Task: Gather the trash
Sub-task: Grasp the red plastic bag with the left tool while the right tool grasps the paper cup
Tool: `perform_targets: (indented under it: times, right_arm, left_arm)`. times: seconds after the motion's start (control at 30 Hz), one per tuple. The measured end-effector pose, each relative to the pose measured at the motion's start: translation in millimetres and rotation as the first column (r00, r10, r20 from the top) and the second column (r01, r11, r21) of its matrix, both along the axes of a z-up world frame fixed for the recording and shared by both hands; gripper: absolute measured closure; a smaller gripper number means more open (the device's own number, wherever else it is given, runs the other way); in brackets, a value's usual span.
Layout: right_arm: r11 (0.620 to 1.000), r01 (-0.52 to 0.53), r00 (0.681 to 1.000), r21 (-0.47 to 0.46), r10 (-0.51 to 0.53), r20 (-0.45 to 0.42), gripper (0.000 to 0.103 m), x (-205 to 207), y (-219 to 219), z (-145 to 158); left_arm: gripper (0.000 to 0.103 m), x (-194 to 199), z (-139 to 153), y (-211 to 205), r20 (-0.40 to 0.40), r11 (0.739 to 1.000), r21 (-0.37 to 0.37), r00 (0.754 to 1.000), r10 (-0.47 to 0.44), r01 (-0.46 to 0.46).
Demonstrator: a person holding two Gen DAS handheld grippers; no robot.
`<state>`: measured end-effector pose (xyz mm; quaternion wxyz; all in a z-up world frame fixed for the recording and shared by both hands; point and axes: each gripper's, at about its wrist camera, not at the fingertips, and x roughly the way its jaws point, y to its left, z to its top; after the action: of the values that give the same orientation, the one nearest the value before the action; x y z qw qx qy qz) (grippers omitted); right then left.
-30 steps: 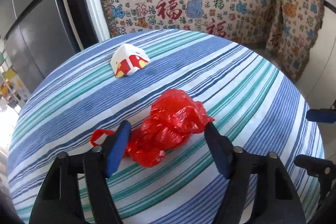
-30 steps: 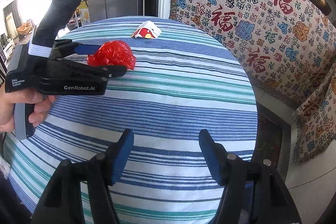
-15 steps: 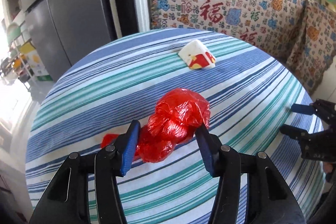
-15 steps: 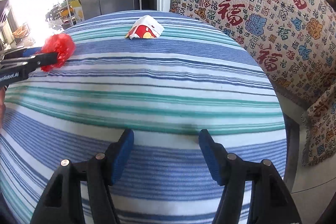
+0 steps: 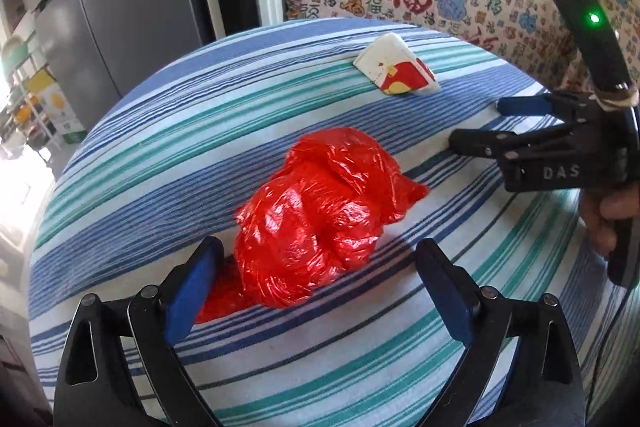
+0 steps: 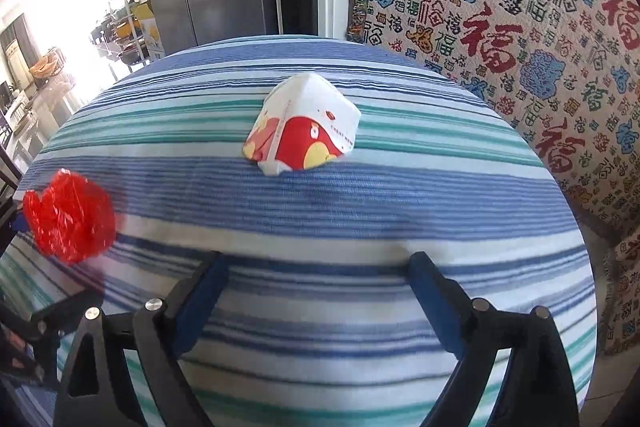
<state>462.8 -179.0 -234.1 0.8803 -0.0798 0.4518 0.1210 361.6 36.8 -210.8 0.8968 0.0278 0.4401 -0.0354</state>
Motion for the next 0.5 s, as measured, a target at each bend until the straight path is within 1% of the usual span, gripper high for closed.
perform_targets:
  times: [0.1, 0.2, 0.27, 0.33, 0.37, 0.4, 0.43, 0.47, 0.5]
  right_arm:
    - [1.000, 0.012, 1.000, 0.004, -0.012, -0.018, 0.009, 28, 13, 2]
    - [0.999, 0.050, 0.998, 0.013, -0.049, -0.026, 0.007, 46, 22, -3]
    - [0.997, 0.072, 0.997, 0.008, -0.071, -0.015, 0.005, 54, 28, -8]
    - [0.995, 0.096, 0.995, -0.003, -0.096, 0.001, 0.007, 58, 32, -11]
    - [0.994, 0.107, 0.994, -0.004, -0.107, 0.010, 0.014, 58, 32, -11]
    - [0.994, 0.113, 0.993, 0.001, -0.113, 0.026, 0.026, 58, 30, -9]
    - [0.993, 0.118, 0.993, 0.004, -0.118, 0.023, 0.048, 58, 28, -8]
    - [0.992, 0.127, 0.992, 0.005, -0.127, 0.018, 0.060, 57, 25, -6]
    - [0.991, 0.132, 0.991, 0.005, -0.132, 0.016, 0.066, 55, 22, -5]
  left_arm:
    - [0.005, 4, -2, 6, -0.014, 0.999, -0.023, 1.000, 0.024, -0.024]
    - [0.003, 8, -3, 6, -0.018, 0.999, -0.016, 0.999, 0.037, -0.037]
    - [0.002, 9, -3, 5, -0.020, 0.999, -0.013, 0.999, 0.041, -0.041]
    - [0.001, 10, -4, 6, -0.021, 0.999, -0.017, 0.999, 0.049, -0.049]
    - [0.001, 11, -4, 6, -0.021, 0.999, -0.021, 0.999, 0.049, -0.049]
    - [0.001, 10, -4, 6, -0.020, 0.998, -0.021, 0.999, 0.051, -0.051]
    - [0.001, 10, -4, 6, -0.020, 0.998, -0.022, 0.998, 0.052, -0.052]
    - [0.001, 10, -4, 6, -0.019, 0.998, -0.022, 0.998, 0.052, -0.052]
    - [0.001, 11, -4, 6, -0.019, 0.998, -0.022, 0.998, 0.051, -0.052]
